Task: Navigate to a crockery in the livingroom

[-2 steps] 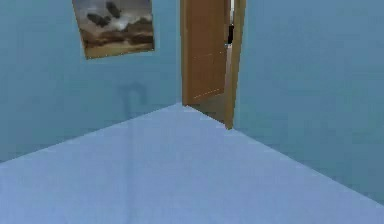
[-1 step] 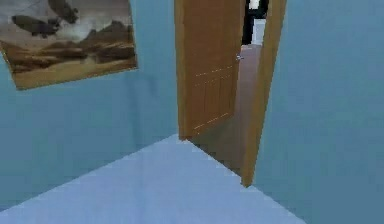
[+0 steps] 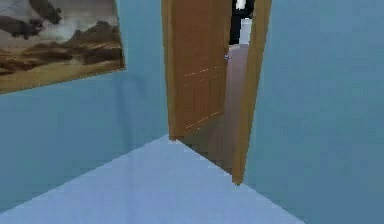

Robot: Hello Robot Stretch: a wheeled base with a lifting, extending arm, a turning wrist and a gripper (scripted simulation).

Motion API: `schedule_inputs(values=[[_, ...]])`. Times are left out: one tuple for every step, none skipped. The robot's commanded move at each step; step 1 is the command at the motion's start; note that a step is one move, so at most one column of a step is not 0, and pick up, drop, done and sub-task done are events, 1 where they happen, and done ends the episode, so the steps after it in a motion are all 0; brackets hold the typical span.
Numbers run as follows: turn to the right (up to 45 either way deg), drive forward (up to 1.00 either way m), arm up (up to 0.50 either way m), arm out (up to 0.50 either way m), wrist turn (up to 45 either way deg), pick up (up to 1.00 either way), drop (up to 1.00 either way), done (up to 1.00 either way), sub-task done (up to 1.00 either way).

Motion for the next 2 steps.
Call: schedule_inputs(values=[[0.0, 1.0, 0.0, 0.0, 0.0, 0.0, 0.0, 0.0, 0.0], [0.0, 0.3, 0.0, 0.0, 0.0, 0.0, 0.0, 0.0, 0.0]])
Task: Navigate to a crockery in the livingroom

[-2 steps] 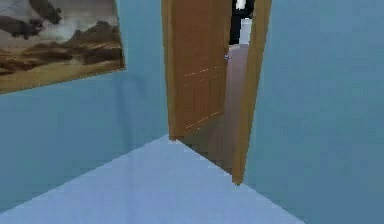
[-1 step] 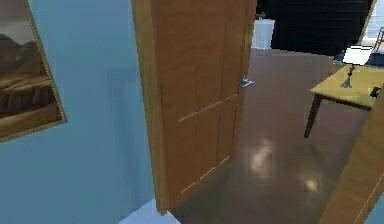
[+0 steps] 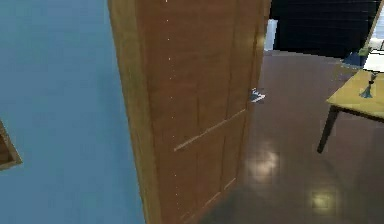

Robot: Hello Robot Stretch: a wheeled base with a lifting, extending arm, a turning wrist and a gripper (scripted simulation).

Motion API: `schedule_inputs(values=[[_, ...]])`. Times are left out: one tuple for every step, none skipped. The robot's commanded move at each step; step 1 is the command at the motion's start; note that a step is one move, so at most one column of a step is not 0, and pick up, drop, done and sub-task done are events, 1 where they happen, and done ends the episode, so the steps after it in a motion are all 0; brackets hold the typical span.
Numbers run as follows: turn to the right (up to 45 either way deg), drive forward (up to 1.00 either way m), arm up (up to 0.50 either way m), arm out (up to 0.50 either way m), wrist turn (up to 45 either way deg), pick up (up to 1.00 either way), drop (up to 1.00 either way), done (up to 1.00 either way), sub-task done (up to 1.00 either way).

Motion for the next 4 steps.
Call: schedule_inputs(values=[[15.0, 0.0, 0.0, 0.0, 0.0, 0.0, 0.0, 0.0, 0.0], [0.0, 0.8, 0.0, 0.0, 0.0, 0.0, 0.0, 0.0, 0.0], [45.0, 0.0, 0.0, 0.0, 0.0, 0.0, 0.0, 0.0, 0.0], [0.0, 0.75, 0.0, 0.0, 0.0, 0.0, 0.0, 0.0, 0.0]])
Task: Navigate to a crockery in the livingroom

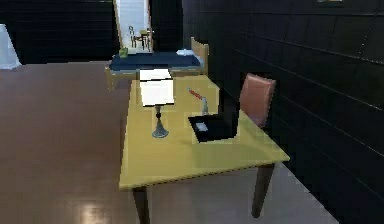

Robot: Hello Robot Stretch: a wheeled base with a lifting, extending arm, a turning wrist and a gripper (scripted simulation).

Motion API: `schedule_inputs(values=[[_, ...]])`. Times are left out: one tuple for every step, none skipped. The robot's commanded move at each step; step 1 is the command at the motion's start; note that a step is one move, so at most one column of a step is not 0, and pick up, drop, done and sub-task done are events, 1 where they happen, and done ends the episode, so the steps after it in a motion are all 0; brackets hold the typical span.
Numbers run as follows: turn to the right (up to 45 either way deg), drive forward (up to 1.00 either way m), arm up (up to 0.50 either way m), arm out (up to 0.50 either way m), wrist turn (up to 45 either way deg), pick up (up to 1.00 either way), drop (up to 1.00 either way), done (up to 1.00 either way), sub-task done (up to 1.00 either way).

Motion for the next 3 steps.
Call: schedule_inputs(values=[[-45.0, 0.0, 0.0, 0.0, 0.0, 0.0, 0.0, 0.0, 0.0], [-9.0, 0.0, 0.0, 0.0, 0.0, 0.0, 0.0, 0.0, 0.0], [0.0, 0.65, 0.0, 0.0, 0.0, 0.0, 0.0, 0.0, 0.0]])
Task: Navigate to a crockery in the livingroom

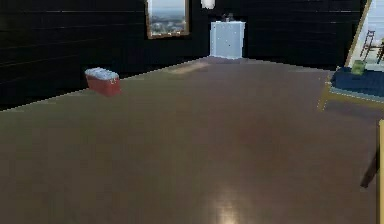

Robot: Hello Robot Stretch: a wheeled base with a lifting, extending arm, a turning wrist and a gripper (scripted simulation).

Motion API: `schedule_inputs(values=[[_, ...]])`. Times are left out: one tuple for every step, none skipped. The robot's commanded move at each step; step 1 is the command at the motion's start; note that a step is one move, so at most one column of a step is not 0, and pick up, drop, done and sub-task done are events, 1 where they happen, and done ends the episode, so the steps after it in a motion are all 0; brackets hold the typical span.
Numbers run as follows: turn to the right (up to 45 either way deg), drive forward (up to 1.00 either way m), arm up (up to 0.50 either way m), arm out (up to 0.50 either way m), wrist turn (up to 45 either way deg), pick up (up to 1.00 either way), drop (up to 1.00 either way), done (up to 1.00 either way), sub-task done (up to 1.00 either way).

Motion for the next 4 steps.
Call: schedule_inputs(values=[[27.0, 0.0, 0.0, 0.0, 0.0, 0.0, 0.0, 0.0, 0.0], [0.0, 1.0, 0.0, 0.0, 0.0, 0.0, 0.0, 0.0, 0.0], [0.0, 1.0, 0.0, 0.0, 0.0, 0.0, 0.0, 0.0, 0.0], [3.0, 0.0, 0.0, 0.0, 0.0, 0.0, 0.0, 0.0, 0.0]])
